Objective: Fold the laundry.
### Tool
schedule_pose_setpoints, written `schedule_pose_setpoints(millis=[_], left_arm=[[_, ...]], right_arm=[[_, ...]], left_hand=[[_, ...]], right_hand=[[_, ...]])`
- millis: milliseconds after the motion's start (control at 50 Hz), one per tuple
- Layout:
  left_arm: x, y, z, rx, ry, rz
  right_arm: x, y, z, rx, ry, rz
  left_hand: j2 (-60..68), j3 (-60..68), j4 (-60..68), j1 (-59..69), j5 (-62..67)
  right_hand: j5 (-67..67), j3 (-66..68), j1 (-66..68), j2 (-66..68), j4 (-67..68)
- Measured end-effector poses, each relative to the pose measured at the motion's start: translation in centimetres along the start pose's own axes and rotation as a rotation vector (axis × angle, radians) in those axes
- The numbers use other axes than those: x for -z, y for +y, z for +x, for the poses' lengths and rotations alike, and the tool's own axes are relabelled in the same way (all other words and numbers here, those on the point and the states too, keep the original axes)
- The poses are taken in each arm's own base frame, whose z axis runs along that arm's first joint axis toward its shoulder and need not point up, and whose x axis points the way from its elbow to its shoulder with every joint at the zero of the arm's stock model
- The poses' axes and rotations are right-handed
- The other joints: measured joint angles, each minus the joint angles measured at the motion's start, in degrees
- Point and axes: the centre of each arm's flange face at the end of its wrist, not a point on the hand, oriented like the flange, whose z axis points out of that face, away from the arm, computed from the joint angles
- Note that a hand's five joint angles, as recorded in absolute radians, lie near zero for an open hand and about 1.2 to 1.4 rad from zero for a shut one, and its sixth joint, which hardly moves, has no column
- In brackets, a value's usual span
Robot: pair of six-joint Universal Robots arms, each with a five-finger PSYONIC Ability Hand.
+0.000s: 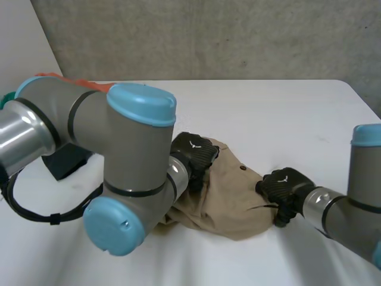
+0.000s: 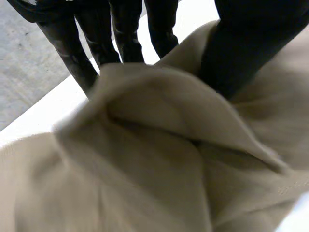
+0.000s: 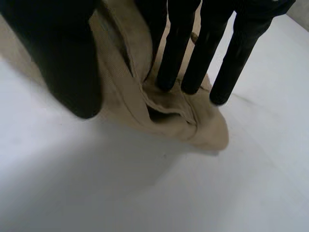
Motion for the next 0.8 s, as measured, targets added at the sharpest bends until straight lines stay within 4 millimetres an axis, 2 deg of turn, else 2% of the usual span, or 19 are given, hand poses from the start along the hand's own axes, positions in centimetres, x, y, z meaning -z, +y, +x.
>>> schedule_pose_setpoints(millis=[20, 40, 100, 120, 160, 180, 200, 220, 280, 300, 340, 400, 460, 520, 580, 640, 700, 740, 800], left_arm=[[-0.2, -0.4, -0.5, -0.002, -0.026, 0.01], [-0.4, -0.9, -1.1, -0.002, -0.056, 0.029], [-0.9, -2.8, -3.2, -0.001, -0.155, 0.104], [-0.9, -4.5, -4.8, -0.001, -0.222, 0.17], [-0.8, -6.1, -6.4, -0.002, -0.283, 0.242], [-0.6, -7.4, -7.6, -0.004, -0.326, 0.299], [0.0, -10.0, -9.8, -0.009, -0.401, 0.42], [0.2, -10.6, -10.3, -0.011, -0.417, 0.449], [2.7, -16.0, -14.3, -0.036, -0.541, 0.726], [3.3, -16.9, -15.0, -0.043, -0.56, 0.781], [5.6, -19.9, -16.9, -0.073, -0.614, 0.962], [7.8, -22.2, -18.6, -0.108, -0.656, 1.128], [8.8, -23.0, -19.8, -0.127, -0.677, 1.204], [8.4, -22.3, -20.7, -0.125, -0.677, 1.188], [6.9, -20.5, -21.1, -0.108, -0.656, 1.108], [4.6, -17.4, -20.7, -0.081, -0.607, 0.974], [1.1, -11.2, -18.6, -0.043, -0.504, 0.746], [-0.2, -8.4, -17.3, -0.03, -0.456, 0.651], [-1.9, -2.6, -14.3, -0.008, -0.362, 0.477]], right_arm=[[-0.4, -0.1, 0.0, 0.001, 0.006, 0.016], [-0.8, -0.3, 0.0, 0.002, 0.012, 0.034], [-2.1, -2.0, 0.7, 0.014, 0.055, 0.128], [-2.7, -3.7, 1.5, 0.022, 0.091, 0.201], [-3.0, -5.1, 2.1, 0.026, 0.119, 0.256], [-3.1, -7.1, 2.9, 0.029, 0.156, 0.326], [-3.0, -10.1, 4.3, 0.028, 0.219, 0.434], [-2.9, -10.7, 4.5, 0.027, 0.23, 0.452], [-1.0, -17.4, 7.4, 0.017, 0.38, 0.695], [-0.7, -18.1, 7.7, 0.016, 0.398, 0.722], [1.6, -22.3, 9.2, 0.015, 0.503, 0.89], [4.1, -25.5, 9.9, 0.03, 0.592, 1.036], [5.6, -27.1, 9.8, 0.061, 0.642, 1.109], [5.7, -27.2, 9.1, 0.099, 0.659, 1.112], [4.9, -26.2, 8.1, 0.133, 0.647, 1.064], [3.4, -24.3, 6.7, 0.16, 0.608, 0.986], [0.9, -20.4, 4.3, 0.196, 0.521, 0.849], [-0.4, -18.1, 3.1, 0.212, 0.472, 0.77], [-2.6, -13.6, 1.0, 0.238, 0.383, 0.614]], left_hand=[[0.0, 0.0, 0.0, 0.0, 0.0], [7.2, 7.6, 8.2, 3.1, 7.1], [8.3, 8.9, 8.9, 3.1, 7.1], [8.4, 9.0, 9.1, 3.1, 7.1], [8.4, 9.0, 9.1, 3.1, 7.1], [8.4, 9.0, 9.1, 3.1, 7.1], [8.4, 9.0, 9.1, 3.1, 7.2], [8.4, 9.0, 9.1, 3.1, 7.2], [8.4, 9.0, 9.1, 3.1, 7.1], [8.4, 9.0, 9.1, 3.1, 7.1], [8.4, 9.0, 9.1, 3.1, 7.1], [8.4, 9.0, 9.1, 3.1, 7.1], [8.4, 9.0, 9.1, 3.1, 7.2], [8.4, 9.0, 9.1, 3.1, 7.1], [8.4, 9.0, 9.1, 3.1, 7.1], [8.4, 9.1, 9.1, 3.1, 7.1], [8.6, 9.3, 9.2, 3.1, 7.1], [8.6, 9.3, 9.3, 3.1, 7.1], [8.6, 9.3, 9.3, 3.1, 7.1]], right_hand=[[6.9, 7.2, 6.1, 7.2, 7.3], [11.1, 12.1, 10.3, 12.2, 11.8], [15.7, 17.1, 13.7, 16.1, 17.6], [15.7, 17.4, 13.7, 16.1, 18.1], [15.7, 17.4, 13.7, 16.1, 18.1], [15.9, 17.4, 13.7, 16.1, 18.1], [16.3, 17.4, 13.7, 16.1, 18.2], [16.3, 17.4, 13.7, 16.1, 18.2], [16.3, 17.4, 13.7, 16.1, 18.3], [16.3, 17.4, 13.7, 16.1, 18.3], [16.3, 17.4, 13.7, 16.1, 18.3], [17.1, 17.4, 13.7, 16.1, 18.3], [17.6, 17.4, 13.7, 16.1, 18.3], [17.8, 17.4, 13.7, 16.1, 18.3], [17.9, 17.6, 13.7, 16.1, 18.3], [18.0, 17.7, 13.7, 16.1, 18.3], [18.0, 17.7, 13.7, 16.1, 18.4], [18.0, 17.7, 13.7, 16.1, 18.4], [18.0, 17.7, 13.7, 16.1, 18.4]])
